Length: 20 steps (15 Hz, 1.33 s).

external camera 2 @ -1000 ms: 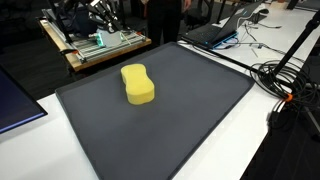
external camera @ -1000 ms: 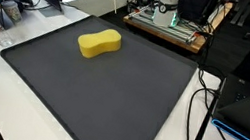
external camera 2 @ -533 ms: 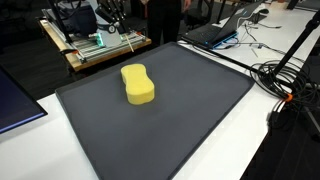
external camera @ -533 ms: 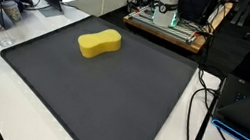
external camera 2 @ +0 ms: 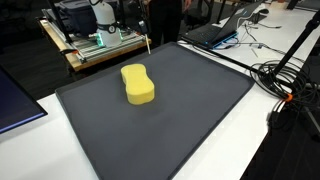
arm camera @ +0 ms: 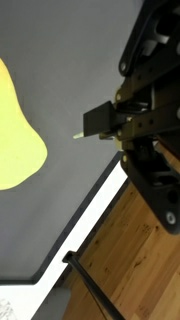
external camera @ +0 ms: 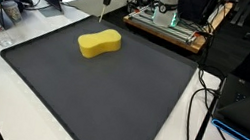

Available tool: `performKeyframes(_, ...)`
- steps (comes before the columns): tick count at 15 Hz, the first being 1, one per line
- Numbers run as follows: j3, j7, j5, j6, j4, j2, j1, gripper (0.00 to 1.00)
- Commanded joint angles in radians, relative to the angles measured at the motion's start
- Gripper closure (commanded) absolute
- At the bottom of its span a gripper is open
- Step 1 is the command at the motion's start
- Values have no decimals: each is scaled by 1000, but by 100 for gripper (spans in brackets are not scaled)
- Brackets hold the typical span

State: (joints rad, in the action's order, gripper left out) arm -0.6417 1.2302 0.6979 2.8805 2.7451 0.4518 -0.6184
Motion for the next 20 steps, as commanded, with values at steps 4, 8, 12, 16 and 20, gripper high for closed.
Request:
performKeyframes(4,-152,51,49,-10,-1,15,-18,87)
performKeyframes(8,-267,3,-2,37,-1,35,-96,97)
performKeyframes(12,-544,-215,-106,7,16,155,-261,97)
performKeyframes(16,-741,-417,-156,-60,-16,310,-397,97)
performKeyframes(20,-842,-559,-187,-194,-81,451,-437,97)
